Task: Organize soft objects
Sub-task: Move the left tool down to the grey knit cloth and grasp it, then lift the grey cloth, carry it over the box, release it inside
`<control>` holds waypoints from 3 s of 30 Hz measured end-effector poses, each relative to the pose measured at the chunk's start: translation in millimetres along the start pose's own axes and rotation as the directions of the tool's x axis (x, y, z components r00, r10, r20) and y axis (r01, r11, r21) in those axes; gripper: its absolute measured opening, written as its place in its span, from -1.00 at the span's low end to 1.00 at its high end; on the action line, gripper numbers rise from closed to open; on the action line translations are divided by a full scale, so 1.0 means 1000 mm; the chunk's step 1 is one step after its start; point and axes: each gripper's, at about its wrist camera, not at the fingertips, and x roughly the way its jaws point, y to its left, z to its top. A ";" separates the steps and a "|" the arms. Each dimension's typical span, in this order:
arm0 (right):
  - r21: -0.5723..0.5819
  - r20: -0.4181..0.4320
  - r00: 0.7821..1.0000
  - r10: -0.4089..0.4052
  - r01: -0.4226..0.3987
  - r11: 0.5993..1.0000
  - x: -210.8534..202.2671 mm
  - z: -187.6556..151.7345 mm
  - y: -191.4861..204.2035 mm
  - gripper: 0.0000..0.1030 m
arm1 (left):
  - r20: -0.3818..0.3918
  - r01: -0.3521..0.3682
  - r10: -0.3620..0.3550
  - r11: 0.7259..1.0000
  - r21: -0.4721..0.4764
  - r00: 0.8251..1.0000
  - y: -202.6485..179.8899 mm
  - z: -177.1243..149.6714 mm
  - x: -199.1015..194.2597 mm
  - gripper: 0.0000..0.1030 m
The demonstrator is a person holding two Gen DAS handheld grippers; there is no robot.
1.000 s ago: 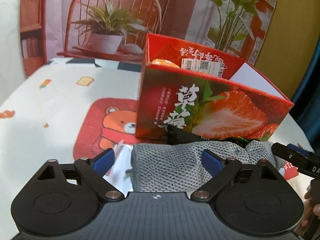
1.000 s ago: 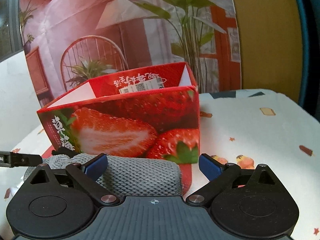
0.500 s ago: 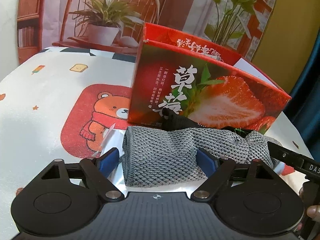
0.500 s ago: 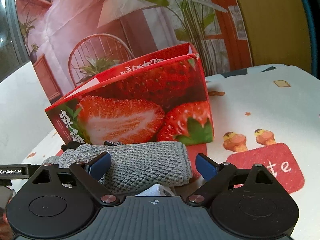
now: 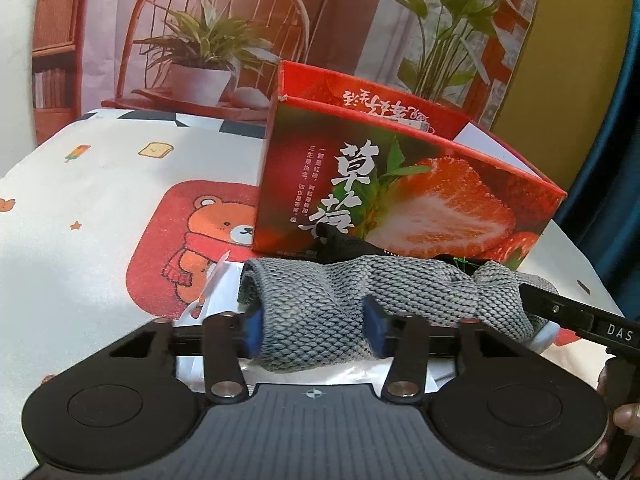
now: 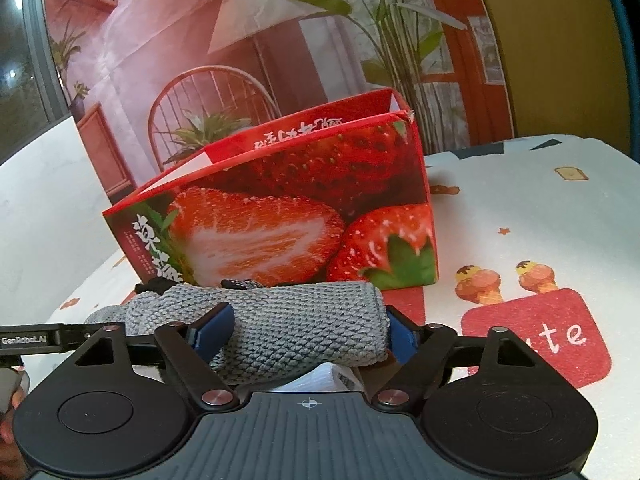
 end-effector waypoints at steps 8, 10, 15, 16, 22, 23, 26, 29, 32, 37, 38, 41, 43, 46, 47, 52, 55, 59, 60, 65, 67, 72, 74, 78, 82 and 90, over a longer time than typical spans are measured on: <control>0.020 0.002 1.000 0.007 -0.007 1.000 -0.014 0.003 0.004 0.07 | 0.068 -0.035 0.035 0.999 0.002 0.997 -0.002 0.002 -0.024 -0.22; 0.026 0.021 1.000 0.000 -0.001 1.000 -0.020 0.005 0.004 -0.15 | 0.091 -0.039 0.037 0.999 0.010 0.995 -0.004 0.003 -0.031 -0.28; 0.056 0.073 0.997 0.002 -0.006 0.998 -0.037 0.010 0.002 -0.52 | 0.136 -0.033 0.027 0.999 0.041 0.990 -0.011 0.004 -0.045 -0.36; 0.051 0.085 0.996 -0.003 -0.001 0.999 -0.040 0.011 0.004 -0.56 | 0.139 -0.029 0.022 0.998 0.047 0.990 -0.013 0.004 -0.046 -0.39; -0.002 0.139 0.990 -0.004 0.004 1.000 -0.056 0.016 0.017 -0.68 | 0.136 -0.011 0.004 0.999 0.048 0.991 -0.014 0.002 -0.049 -0.46; -0.010 0.139 0.990 -0.003 0.005 1.000 -0.057 0.016 0.019 -0.68 | 0.138 -0.008 0.003 0.999 0.041 0.990 -0.012 0.002 -0.049 -0.46; -0.019 0.129 0.992 -0.004 0.006 1.000 -0.056 0.016 0.023 -0.69 | 0.137 0.001 -0.003 1.000 0.018 0.991 -0.008 0.003 -0.048 -0.49; -0.029 0.123 0.992 -0.002 0.005 1.000 -0.056 0.016 0.026 -0.70 | 0.136 0.000 -0.002 1.000 0.013 0.991 -0.007 0.003 -0.048 -0.49; -0.036 0.126 0.992 0.002 0.003 0.999 -0.056 0.016 0.027 -0.70 | 0.143 0.000 -0.002 1.000 0.014 0.990 -0.008 0.003 -0.048 -0.50; -0.031 0.133 0.991 0.004 0.000 1.000 -0.057 0.017 0.025 -0.70 | 0.159 -0.002 -0.002 1.000 0.023 0.987 -0.011 0.007 -0.050 -0.52; -0.033 0.137 0.991 0.005 0.000 0.999 -0.058 0.018 0.025 -0.70 | 0.166 -0.001 -0.003 1.000 0.029 0.986 -0.012 0.009 -0.051 -0.52; -0.034 0.151 0.989 0.008 -0.003 0.999 -0.060 0.022 0.025 -0.70 | 0.192 0.002 -0.012 0.999 0.050 0.981 -0.015 0.016 -0.056 -0.53; -0.037 0.161 0.987 0.011 -0.005 0.999 -0.062 0.026 0.025 -0.70 | 0.211 0.007 -0.019 0.998 0.054 0.977 -0.016 0.023 -0.060 -0.53; -0.040 0.179 0.984 0.017 -0.010 0.999 -0.064 0.035 0.026 -0.70 | 0.236 0.014 -0.028 0.998 0.059 0.971 -0.018 0.032 -0.066 -0.54; -0.041 0.186 0.982 0.019 -0.012 0.999 -0.064 0.038 0.026 -0.70 | 0.245 0.017 -0.032 0.998 0.063 0.969 -0.019 0.036 -0.067 -0.54; -0.055 0.220 0.975 0.031 -0.019 0.998 -0.065 0.061 0.027 -0.70 | 0.285 0.027 -0.048 0.997 0.079 0.957 -0.026 0.056 -0.075 -0.54; -0.072 0.240 0.970 0.038 -0.021 0.997 -0.066 0.077 0.028 -0.70 | 0.296 0.024 -0.050 0.996 0.090 0.954 -0.031 0.070 -0.075 -0.54; -0.091 0.249 0.968 0.042 -0.019 0.996 -0.062 0.100 0.030 -0.70 | 0.293 0.023 -0.048 0.996 0.090 0.955 -0.035 0.088 -0.070 -0.55; -0.102 0.248 0.968 0.042 -0.017 0.995 -0.060 0.105 0.031 -0.70 | 0.292 0.022 -0.047 0.996 0.088 0.955 -0.036 0.092 -0.068 -0.55; -0.115 0.233 0.972 0.037 -0.010 0.993 -0.046 0.132 0.030 -0.70 | 0.288 0.008 -0.036 0.995 0.096 0.957 -0.040 0.108 -0.056 -0.55; -0.112 0.224 0.974 0.031 -0.005 0.994 -0.038 0.141 0.028 -0.71 | 0.274 0.009 -0.037 0.995 0.100 0.961 -0.042 0.114 -0.048 -0.55; -0.110 0.186 0.982 0.007 0.014 0.994 -0.018 0.158 0.021 -0.71 | 0.227 0.007 -0.033 0.993 0.117 0.973 -0.046 0.132 -0.026 -0.56; -0.107 0.171 0.985 -0.002 0.021 0.994 -0.010 0.165 0.017 -0.71 | 0.206 0.002 -0.027 0.992 0.124 0.978 -0.047 0.139 -0.016 -0.56; -0.110 0.136 0.990 -0.025 0.040 0.993 0.005 0.176 0.012 -0.71 | 0.139 0.003 -0.021 0.991 0.132 0.990 -0.046 0.148 0.005 -0.56; -0.110 0.076 0.996 -0.046 0.055 0.992 0.023 0.180 0.007 -0.71 | 0.066 0.010 -0.020 0.990 0.144 0.998 -0.047 0.153 0.023 -0.56; -0.139 -0.115 0.991 -0.072 0.056 0.989 0.061 0.173 0.004 -0.71 | -0.101 0.037 -0.020 0.985 0.171 0.995 -0.048 0.148 0.059 -0.56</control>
